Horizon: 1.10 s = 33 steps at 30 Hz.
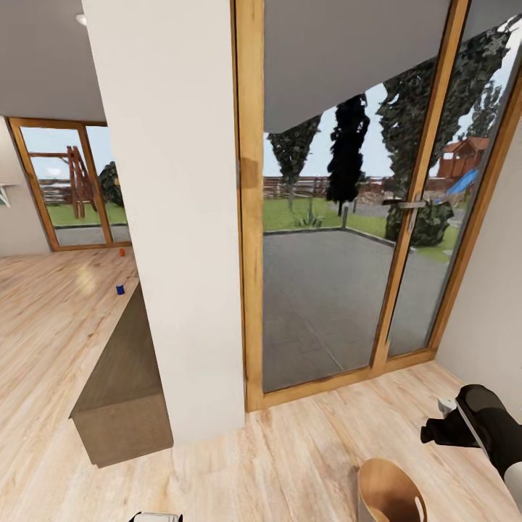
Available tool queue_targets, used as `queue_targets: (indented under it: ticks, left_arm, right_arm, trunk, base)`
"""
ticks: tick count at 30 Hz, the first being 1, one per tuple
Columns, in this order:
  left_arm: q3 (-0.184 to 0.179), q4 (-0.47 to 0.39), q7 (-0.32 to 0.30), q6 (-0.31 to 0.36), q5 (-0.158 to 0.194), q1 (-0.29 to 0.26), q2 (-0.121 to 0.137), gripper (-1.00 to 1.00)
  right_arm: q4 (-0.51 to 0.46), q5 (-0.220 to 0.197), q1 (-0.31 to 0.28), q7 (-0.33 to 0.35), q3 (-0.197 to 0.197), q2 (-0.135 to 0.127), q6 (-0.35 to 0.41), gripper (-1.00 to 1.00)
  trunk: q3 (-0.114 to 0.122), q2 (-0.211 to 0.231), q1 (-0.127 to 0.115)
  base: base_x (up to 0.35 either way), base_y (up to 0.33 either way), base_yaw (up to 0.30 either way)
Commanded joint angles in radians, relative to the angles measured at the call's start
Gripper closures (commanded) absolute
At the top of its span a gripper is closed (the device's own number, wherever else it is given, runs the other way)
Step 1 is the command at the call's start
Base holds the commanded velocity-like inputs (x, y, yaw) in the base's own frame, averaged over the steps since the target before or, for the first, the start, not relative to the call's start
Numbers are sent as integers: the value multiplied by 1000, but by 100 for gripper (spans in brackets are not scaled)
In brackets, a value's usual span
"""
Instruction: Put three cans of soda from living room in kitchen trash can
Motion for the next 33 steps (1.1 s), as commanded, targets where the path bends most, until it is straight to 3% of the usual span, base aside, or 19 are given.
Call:
queue_targets:
  ticks: [1, 15, 26, 33]
  left_arm:
    - [0, 0, 0, 0, 0, 0, 0, -100]
    - [0, 0, -1, 2, 2, 0, 0, -100]
    - [0, 1, -2, 14, 1, 0, 0, -100]
    - [0, 2, -2, 19, 1, 0, 0, -100]
  right_arm:
    - [0, 0, 0, 0, 0, 0, 0, -100]
    - [72, -2, -2, 5, -7, -4, -11, -100]
    - [87, -4, -3, 5, -6, -18, -15, -100]
    - [92, -5, -3, 6, -3, -16, -58, -100]
  trunk:
    - [0, 0, 0]
    - [0, 0, 0]
    - [-34, -77, 42]
    - [-56, -126, 69]
  base:
    - [0, -5, 0]
    - [0, -1, 0]
    - [0, 0, 0]
    - [0, 0, 0]
